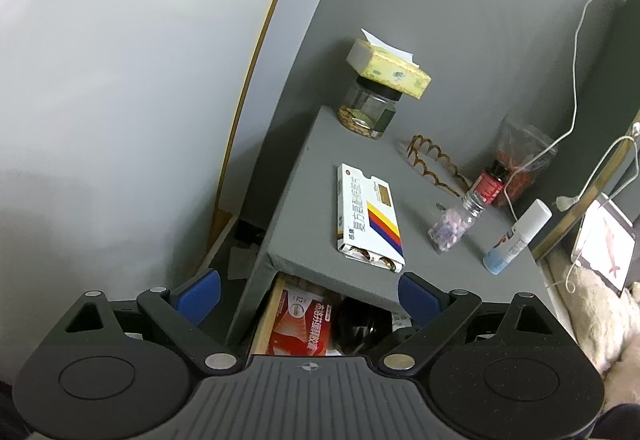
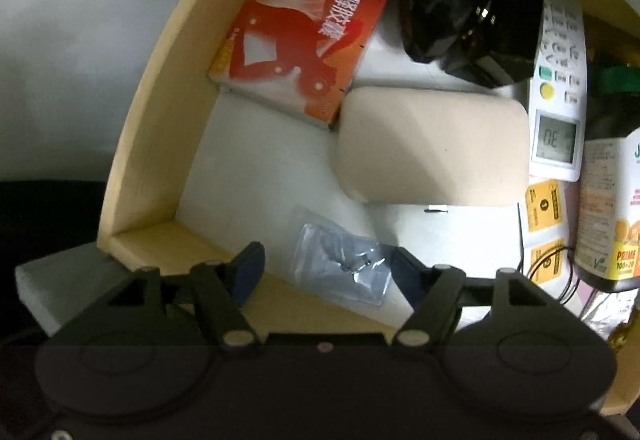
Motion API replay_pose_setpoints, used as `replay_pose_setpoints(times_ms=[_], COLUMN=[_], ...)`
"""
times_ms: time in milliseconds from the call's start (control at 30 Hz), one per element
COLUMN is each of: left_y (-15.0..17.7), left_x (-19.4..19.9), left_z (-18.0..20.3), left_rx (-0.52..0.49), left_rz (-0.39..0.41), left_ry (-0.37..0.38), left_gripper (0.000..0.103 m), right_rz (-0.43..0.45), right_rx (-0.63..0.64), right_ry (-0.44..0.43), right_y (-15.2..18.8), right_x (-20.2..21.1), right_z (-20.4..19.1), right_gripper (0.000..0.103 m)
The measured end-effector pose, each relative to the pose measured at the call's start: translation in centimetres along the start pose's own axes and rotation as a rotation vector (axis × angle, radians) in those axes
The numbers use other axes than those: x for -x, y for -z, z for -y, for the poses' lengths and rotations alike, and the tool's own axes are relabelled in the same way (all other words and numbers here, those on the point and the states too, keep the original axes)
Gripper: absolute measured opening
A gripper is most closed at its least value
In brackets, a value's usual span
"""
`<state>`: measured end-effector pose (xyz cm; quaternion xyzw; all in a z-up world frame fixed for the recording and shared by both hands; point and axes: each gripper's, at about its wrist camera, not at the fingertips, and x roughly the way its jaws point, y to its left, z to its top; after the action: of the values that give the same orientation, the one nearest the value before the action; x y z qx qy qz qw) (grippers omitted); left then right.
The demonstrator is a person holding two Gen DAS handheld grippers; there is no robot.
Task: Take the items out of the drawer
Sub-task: 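Reach into the drawer and grasp the beige glasses case with the right tool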
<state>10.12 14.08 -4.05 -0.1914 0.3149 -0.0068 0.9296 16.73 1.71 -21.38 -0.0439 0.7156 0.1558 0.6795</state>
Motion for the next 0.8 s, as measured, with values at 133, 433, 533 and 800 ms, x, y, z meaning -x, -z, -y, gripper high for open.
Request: replay_pose_setpoints(times_ms=[133,433,533,800], left_y=[-0.1,-0.1,0.0,0.0], left_x=[0.2,0.4,0.4,0.3], left_z=[-0.2,-0.1,-0.1,-0.1], left_rx=[0.012,0.016,0.012,0.009], left_rz=[0.005,0.009,0.008,0.005], left_ry=[0.005,0.005,0.005,0.002], left_gripper=[0.093,0.093,0.093,0.093], right_rz=[-0.005,0.065,0.1,0.146], right_rx=[0.034,0.006,0.009,-0.017], right_ry=[0.008,-0.074,-0.064,-0.074], right_y=[1.1,3.9,4.9,7.0], right_x=[-0.1,1.6,2.4,3.7], right_z=[0.1,2.2,2.8,5.7], right_gripper=[0.053,0.004,0.0,0.022])
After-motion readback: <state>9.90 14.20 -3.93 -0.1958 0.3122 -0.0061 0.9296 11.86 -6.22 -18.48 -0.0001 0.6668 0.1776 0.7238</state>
